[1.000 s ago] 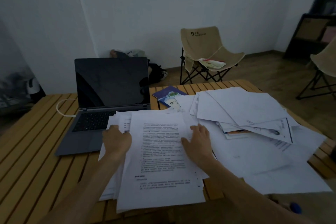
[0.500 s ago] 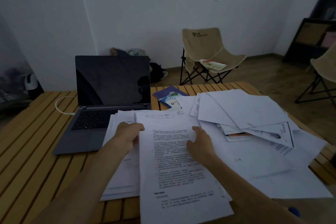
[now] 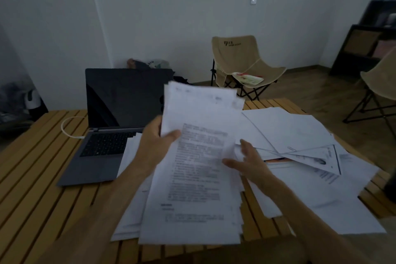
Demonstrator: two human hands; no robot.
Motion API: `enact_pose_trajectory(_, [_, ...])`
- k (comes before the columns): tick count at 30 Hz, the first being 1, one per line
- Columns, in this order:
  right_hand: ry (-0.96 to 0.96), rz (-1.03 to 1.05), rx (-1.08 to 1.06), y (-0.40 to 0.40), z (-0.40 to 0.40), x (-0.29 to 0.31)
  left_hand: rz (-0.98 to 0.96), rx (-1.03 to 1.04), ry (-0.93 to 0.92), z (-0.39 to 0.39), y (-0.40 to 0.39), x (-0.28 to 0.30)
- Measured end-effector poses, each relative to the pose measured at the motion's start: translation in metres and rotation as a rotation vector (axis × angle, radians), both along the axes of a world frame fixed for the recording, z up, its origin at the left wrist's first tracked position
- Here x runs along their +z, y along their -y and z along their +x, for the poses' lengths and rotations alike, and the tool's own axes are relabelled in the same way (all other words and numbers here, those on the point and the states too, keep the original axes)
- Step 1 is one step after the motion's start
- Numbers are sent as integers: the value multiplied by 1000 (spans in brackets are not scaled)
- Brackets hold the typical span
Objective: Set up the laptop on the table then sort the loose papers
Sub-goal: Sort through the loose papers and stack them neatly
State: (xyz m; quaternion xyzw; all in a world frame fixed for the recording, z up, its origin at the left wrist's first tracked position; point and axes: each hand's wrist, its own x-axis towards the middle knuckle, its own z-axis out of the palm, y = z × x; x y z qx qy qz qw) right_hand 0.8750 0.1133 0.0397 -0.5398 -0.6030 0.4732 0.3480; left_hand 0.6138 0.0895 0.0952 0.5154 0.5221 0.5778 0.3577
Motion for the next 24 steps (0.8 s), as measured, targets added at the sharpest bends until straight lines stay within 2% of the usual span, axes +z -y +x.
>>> enact_pose_trajectory(2, [-250, -112, 327, 2, 18, 12, 107, -33, 67, 2, 3, 28])
enact_pose_trajectory(3, [-299, -135, 393, 6, 23, 16, 150, -58, 96, 5, 5, 39])
enact_pose_trajectory(5, [-297, -79, 306, 11, 25, 28, 228, -96, 126, 12, 7, 58])
enact_pose_trajectory(7, [-298, 86, 158, 14, 27, 43, 283, -109, 135, 20, 6, 73])
enact_pose_trajectory(10, [-299, 197, 108, 15, 37, 54, 276, -157, 165, 28, 1, 82])
enact_pose_trajectory(15, [-154, 121, 115, 12, 53, 29, 112, -238, 121, 28, -11, 55])
enact_pose_trajectory(19, [-216, 95, 93, 12, 40, 17, 55, -268, 85, 40, -12, 46])
enact_pose_trajectory(24, [-326, 147, 34, 11, 40, 25, 123, -197, 65, 44, -19, 60])
